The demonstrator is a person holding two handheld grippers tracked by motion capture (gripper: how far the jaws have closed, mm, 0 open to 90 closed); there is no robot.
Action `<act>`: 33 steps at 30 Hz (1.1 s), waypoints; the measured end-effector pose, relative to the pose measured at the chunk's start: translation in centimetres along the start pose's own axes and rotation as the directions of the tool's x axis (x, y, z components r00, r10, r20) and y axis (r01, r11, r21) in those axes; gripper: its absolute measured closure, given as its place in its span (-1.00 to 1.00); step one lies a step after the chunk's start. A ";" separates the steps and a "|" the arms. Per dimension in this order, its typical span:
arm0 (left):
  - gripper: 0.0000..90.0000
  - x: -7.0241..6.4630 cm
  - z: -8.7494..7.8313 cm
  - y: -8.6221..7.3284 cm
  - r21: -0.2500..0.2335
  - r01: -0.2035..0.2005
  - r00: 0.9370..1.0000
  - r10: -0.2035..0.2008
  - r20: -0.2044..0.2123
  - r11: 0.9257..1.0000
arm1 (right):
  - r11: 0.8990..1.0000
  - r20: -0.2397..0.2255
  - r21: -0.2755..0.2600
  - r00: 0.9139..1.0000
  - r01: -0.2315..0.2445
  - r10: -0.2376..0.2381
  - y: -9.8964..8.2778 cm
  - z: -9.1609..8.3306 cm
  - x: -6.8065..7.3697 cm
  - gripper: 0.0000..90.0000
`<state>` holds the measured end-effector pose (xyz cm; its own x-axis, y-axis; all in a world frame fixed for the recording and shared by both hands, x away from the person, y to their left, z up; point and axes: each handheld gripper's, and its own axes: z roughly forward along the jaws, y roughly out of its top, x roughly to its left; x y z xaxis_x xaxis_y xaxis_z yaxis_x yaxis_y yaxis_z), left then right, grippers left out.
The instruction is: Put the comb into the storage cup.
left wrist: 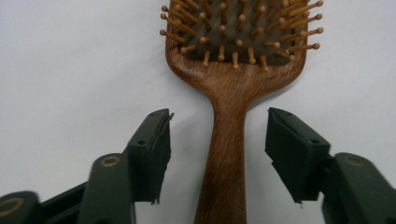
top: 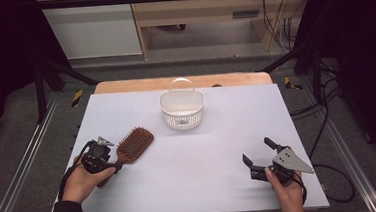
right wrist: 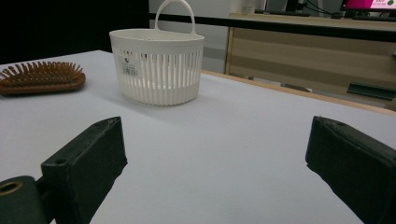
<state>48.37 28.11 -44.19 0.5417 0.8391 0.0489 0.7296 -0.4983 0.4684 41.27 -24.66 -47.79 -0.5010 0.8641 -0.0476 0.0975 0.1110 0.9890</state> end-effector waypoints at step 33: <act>0.59 -0.8 1.3 0.3 0.034 -0.007 1.000 0.006 0.027 0.999 | 1.000 -0.003 0.002 1.000 -0.004 0.004 0.0 0.0 0.0 -0.89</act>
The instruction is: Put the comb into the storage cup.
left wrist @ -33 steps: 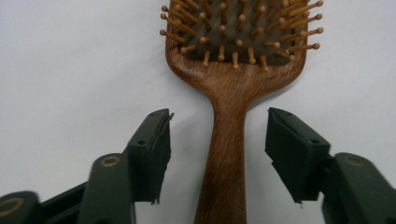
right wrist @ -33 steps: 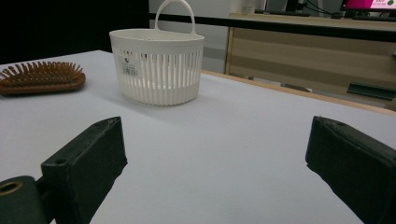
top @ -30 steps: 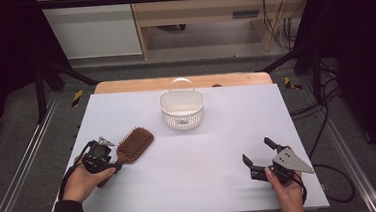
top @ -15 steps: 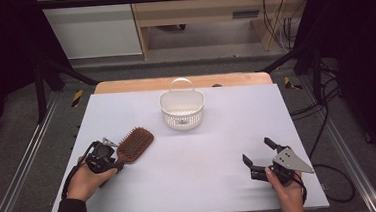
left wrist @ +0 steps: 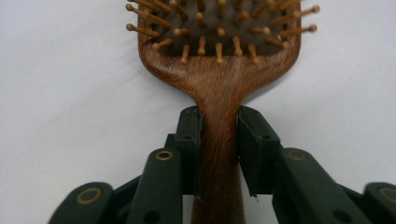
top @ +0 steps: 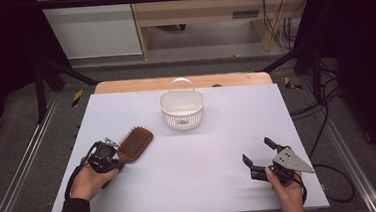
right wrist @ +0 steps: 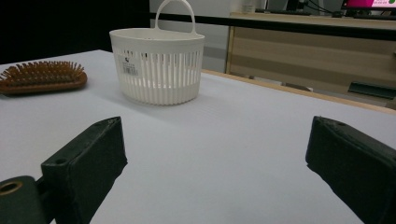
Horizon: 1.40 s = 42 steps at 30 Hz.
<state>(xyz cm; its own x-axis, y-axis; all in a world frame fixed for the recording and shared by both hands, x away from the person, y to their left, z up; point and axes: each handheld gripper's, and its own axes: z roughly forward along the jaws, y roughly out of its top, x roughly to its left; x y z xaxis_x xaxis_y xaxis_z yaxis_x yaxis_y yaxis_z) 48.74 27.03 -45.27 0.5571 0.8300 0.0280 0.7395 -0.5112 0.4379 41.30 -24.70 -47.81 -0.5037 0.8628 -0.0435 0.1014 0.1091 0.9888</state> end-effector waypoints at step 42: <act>0.60 -4.2 -2.5 -1.8 -0.467 -0.142 0.990 0.127 -0.063 0.873 | 0.966 -0.098 -0.003 0.962 -0.258 0.257 2.3 4.9 3.4 -0.89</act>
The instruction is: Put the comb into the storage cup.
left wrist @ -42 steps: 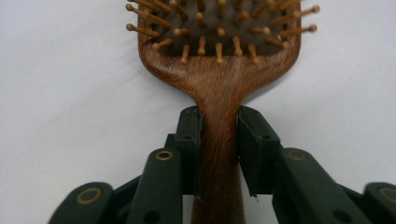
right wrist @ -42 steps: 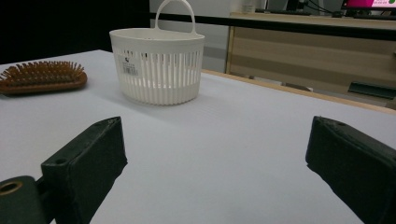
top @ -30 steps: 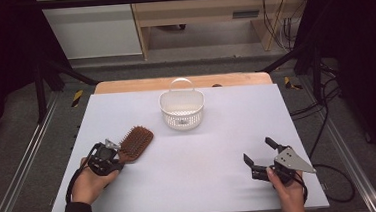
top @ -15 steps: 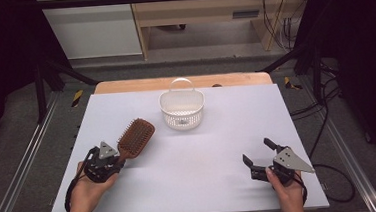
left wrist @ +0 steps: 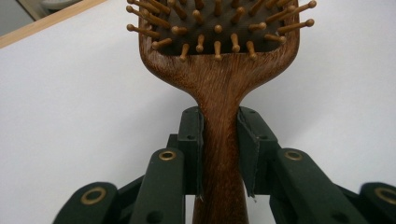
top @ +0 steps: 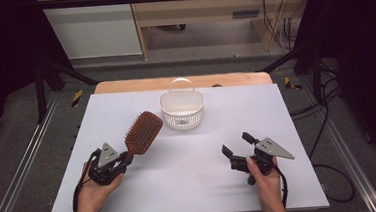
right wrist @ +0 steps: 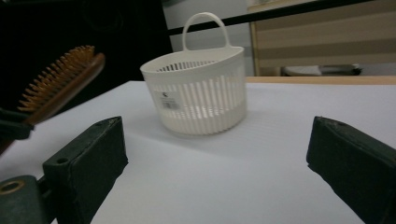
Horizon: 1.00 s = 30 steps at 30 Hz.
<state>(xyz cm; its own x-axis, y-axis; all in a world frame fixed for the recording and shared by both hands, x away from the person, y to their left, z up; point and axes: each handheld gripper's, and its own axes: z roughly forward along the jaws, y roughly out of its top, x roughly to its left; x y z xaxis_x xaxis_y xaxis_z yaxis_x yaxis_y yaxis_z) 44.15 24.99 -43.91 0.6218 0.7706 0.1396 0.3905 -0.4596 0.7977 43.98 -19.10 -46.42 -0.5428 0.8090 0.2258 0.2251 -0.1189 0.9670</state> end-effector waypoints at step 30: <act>0.60 -6.3 2.0 4.8 -0.206 0.016 1.000 -0.011 0.022 0.978 | 0.992 -0.193 0.053 0.974 -0.114 0.122 4.3 4.1 4.3 -0.88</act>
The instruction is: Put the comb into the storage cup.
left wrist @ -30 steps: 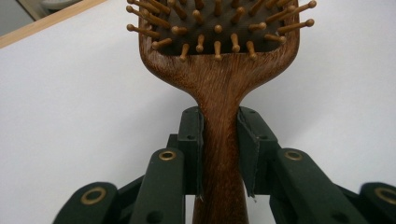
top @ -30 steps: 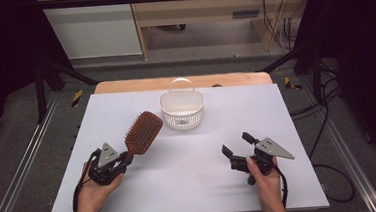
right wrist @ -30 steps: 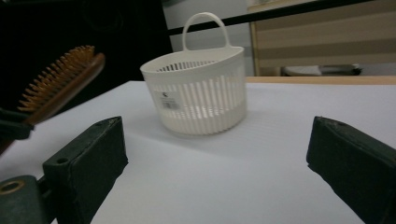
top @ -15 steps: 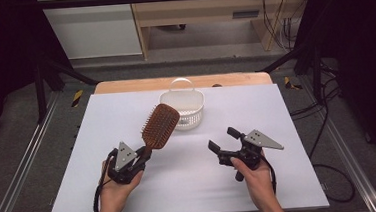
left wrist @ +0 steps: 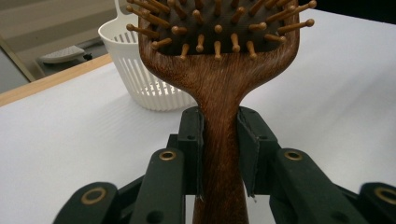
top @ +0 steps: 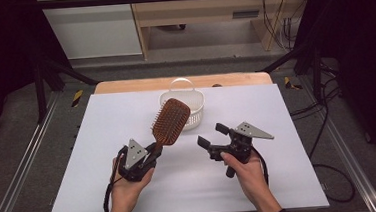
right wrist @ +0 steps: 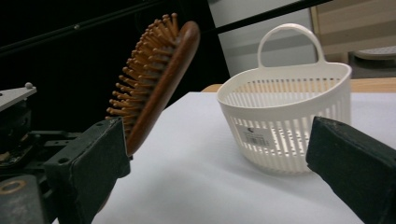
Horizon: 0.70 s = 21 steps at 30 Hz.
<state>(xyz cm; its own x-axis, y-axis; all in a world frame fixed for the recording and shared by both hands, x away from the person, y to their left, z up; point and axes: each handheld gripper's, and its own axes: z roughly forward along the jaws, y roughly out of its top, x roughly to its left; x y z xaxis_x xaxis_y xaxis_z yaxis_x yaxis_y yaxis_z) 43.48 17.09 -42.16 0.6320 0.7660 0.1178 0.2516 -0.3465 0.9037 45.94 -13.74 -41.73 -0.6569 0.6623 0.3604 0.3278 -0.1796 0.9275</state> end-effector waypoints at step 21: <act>0.60 -2.1 -0.3 1.4 -0.080 -0.008 1.000 0.010 0.027 0.997 | 0.999 -0.086 0.040 0.996 -0.026 0.029 2.2 1.6 2.6 -0.88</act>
<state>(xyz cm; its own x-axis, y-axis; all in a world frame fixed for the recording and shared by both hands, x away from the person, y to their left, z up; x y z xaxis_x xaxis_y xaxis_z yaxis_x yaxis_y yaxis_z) 42.26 15.16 -41.02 0.6539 0.7476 0.1157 0.1869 -0.3078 0.9329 46.00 -11.23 -38.92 -0.7029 0.5919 0.3944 0.3717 -0.1671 0.9132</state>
